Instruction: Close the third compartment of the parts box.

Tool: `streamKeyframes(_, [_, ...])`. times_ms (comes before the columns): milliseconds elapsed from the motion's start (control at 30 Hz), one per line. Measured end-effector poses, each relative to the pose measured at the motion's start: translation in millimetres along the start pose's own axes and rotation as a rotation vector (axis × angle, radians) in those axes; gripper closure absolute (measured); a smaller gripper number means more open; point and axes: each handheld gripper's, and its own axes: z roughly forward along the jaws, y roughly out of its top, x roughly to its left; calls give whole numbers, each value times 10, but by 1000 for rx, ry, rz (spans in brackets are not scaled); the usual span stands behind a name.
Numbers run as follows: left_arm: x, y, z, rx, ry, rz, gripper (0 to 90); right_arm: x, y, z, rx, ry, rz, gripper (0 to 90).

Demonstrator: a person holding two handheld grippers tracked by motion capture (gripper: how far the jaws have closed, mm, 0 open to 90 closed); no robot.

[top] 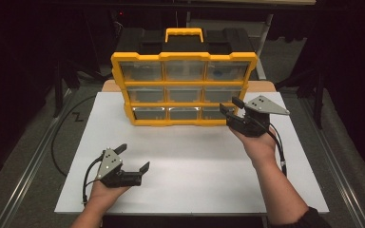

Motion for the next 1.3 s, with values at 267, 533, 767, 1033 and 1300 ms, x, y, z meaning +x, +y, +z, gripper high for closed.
streamKeyframes(267, [11,0,-5,2,13,-1,3,6,-298,-186,19,50,15,303])
streamKeyframes(533, [18,0,-10,0,23,-6,3,-16,-644,-357,50,44,39,165])
streamKeyframes(767, [21,-4,-4,7,28,-2,3,-36,-951,-525,95,12,28,42])
streamKeyframes(1033, [18,-16,23,22,40,-5,3,-83,-1133,-694,101,8,-6,11])
streamKeyframes(1300, [-15,-25,8,35,52,-4,3,-88,-1228,-702,87,13,26,11])
